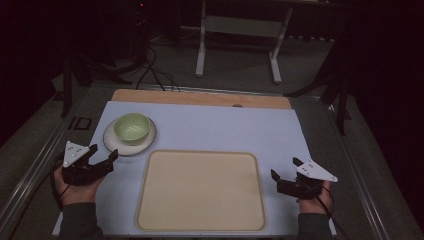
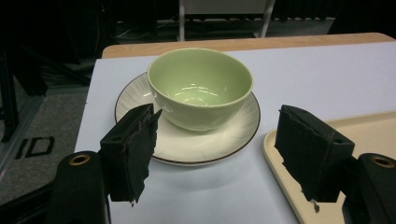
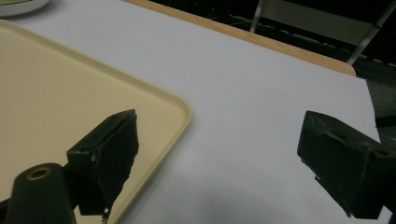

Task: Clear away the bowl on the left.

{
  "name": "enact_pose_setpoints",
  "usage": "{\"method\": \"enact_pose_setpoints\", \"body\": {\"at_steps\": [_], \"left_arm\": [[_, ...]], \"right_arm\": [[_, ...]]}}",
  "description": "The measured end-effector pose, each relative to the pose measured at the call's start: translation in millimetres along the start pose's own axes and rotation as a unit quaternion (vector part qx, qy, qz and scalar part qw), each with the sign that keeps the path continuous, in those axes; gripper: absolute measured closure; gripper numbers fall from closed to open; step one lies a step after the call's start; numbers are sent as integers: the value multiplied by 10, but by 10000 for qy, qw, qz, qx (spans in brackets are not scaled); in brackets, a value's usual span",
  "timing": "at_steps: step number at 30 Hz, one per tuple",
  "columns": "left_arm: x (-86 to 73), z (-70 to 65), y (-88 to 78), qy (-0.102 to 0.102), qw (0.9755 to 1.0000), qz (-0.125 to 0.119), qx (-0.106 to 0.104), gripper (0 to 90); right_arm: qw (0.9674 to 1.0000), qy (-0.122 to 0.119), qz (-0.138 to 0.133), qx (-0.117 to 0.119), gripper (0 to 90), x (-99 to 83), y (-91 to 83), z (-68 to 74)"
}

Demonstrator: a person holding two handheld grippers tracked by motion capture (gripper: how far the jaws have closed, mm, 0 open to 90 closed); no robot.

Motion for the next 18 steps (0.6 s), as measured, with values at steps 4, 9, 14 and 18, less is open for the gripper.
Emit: {"method": "enact_pose_setpoints", "body": {"at_steps": [4,9,14,18], "left_arm": [[1,-4,0,-35,10000,4,1,302],[-23,4,-27,-124,9999,-5,7,304],[-17,-30,13,-92,9999,42,-41,303],[-2,-37,29,-99,9999,51,-40,301]], "right_arm": [[10000,-21,-1,-6,120,-2,-3,3],[10000,-28,22,26,120,10,19,22],[9999,-100,32,50,120,11,41,44],[9999,-114,8,38,120,13,36,48]]}}
Point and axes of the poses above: each handheld gripper's, and its own axes: y roughly forward along the jaws, x roughly out of its top, z roughly to its left, the point moved 5 cm from there along y, roughly forward along the jaws, and after that the axes turned 4 degrees about y, right-handed, at the moved point
